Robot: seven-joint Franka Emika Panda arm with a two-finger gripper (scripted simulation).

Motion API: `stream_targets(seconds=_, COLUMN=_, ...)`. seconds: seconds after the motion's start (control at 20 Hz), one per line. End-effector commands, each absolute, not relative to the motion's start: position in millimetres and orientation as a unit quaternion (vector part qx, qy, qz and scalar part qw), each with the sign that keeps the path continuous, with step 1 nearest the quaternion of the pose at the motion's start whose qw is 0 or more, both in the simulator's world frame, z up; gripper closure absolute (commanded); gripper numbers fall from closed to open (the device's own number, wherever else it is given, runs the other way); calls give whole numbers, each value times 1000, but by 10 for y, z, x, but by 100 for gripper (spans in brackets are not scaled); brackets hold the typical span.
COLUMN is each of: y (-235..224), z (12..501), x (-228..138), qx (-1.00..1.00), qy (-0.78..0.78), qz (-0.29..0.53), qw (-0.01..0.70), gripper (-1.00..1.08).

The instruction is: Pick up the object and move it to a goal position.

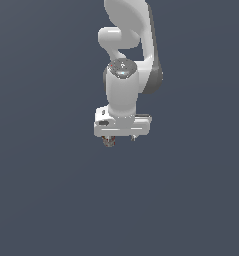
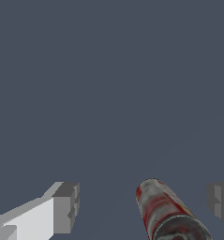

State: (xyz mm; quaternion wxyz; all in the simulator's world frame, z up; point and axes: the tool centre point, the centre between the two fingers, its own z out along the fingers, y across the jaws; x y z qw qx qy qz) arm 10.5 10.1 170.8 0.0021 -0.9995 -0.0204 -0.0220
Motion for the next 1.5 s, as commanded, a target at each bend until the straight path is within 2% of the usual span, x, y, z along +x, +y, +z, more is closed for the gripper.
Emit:
stream_targets(seconds=0.0, y=101, z=1708, x=105, qx=-1000, qy=-20, qz=-22, qw=2, gripper=-92)
stream_targets(seconds=0.4, y=-145, z=1839, x=178, qx=-999, qy=-7, qz=-37, qw=4, gripper=-92)
stream_targets(seconds=0.8, y=-181, z=1800, x=120, qx=-999, qy=-8, qz=-35, qw=4, gripper=-92)
stream_targets(seconds=1.45, y=-425, z=1438, x=-468, qx=-1000, qy=-12, qz=-12, qw=1, gripper=-92)
